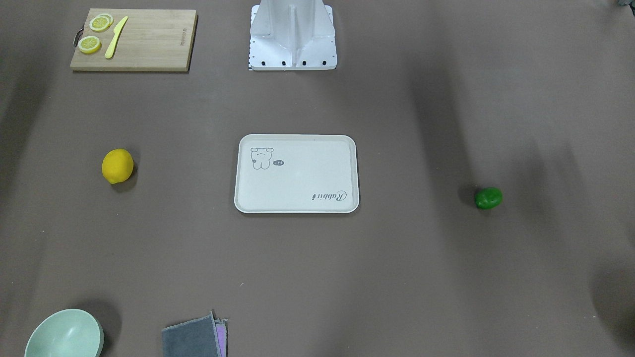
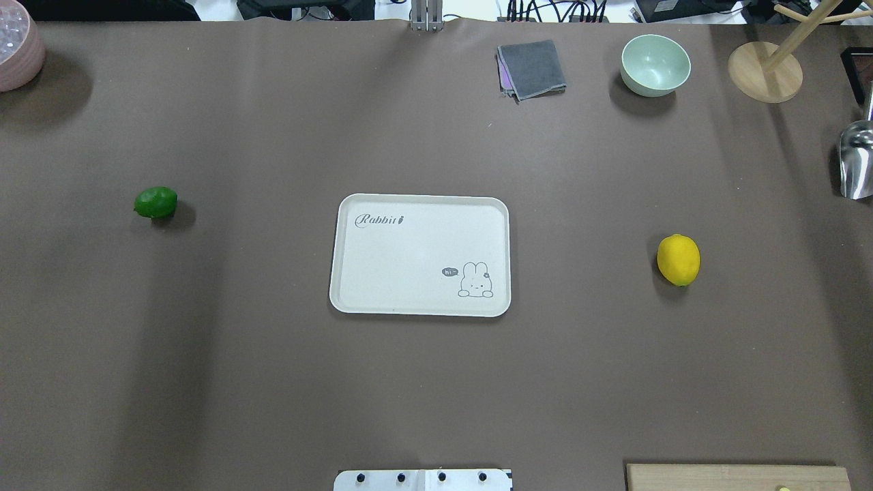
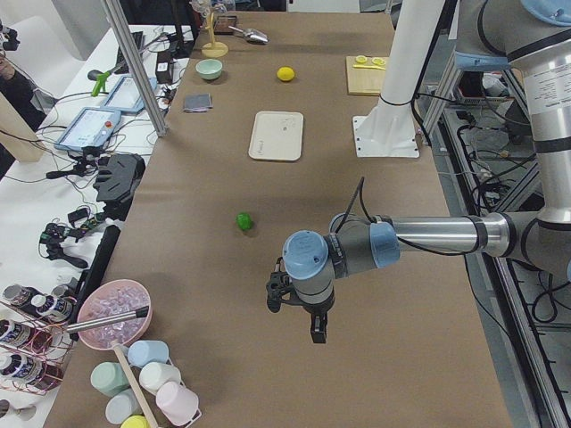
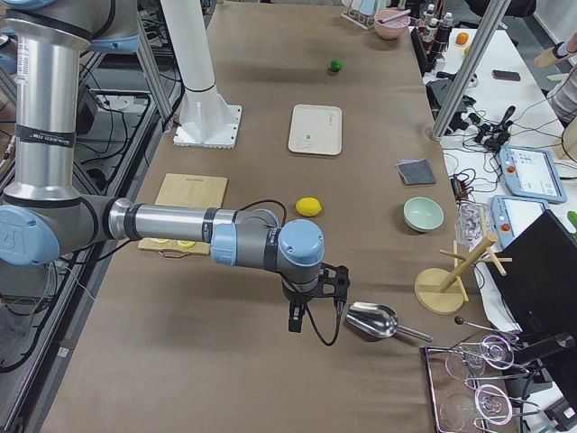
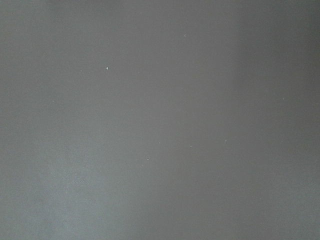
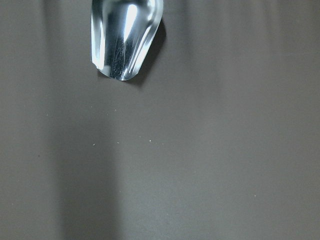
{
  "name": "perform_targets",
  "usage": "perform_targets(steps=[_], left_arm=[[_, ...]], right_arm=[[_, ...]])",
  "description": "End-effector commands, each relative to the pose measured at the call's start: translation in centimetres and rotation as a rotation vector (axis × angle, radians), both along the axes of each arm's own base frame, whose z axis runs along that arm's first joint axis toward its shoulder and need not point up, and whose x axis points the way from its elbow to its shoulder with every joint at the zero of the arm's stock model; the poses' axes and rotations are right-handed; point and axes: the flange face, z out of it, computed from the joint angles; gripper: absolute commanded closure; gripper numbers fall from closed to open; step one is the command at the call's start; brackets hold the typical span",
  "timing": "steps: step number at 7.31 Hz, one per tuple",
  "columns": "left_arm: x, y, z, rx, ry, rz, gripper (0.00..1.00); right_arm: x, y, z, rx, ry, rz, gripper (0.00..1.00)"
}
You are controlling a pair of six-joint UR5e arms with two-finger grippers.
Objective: Place all lemons on tray
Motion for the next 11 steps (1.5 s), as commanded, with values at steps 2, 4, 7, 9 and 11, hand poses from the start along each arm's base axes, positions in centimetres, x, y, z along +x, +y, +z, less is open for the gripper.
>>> perform_targets(steps=[2,4,7,9,11], left_arm=[[0.1,0.0,0.6,-0.016,0.001,-0.002,0.02],[-0.2,-1.3,-0.5,0.003,0.000,-0.013,0.02],[1.3,-7.7,-4.8,-0.017,-0.006,-0.043,0.03],[5.7,-10.9,-7.4,-0.042,-0.022,-0.027,0.03],[12.5,-14.3,-11.2,-0.056,-0.041,-0.013,0.03]], right_arm=[[-0.1,-0.1,-0.1,0.004,0.000,-0.001,0.01],[-1.5,-0.7,-1.9,-0.001,-0.005,0.013,0.01],[-6.2,-1.7,-6.0,0.047,-0.038,-0.056,0.01],[-10.6,-2.8,-10.2,0.046,-0.053,-0.064,0.01],[-16.1,-4.2,-14.6,0.063,-0.078,-0.108,0.01]])
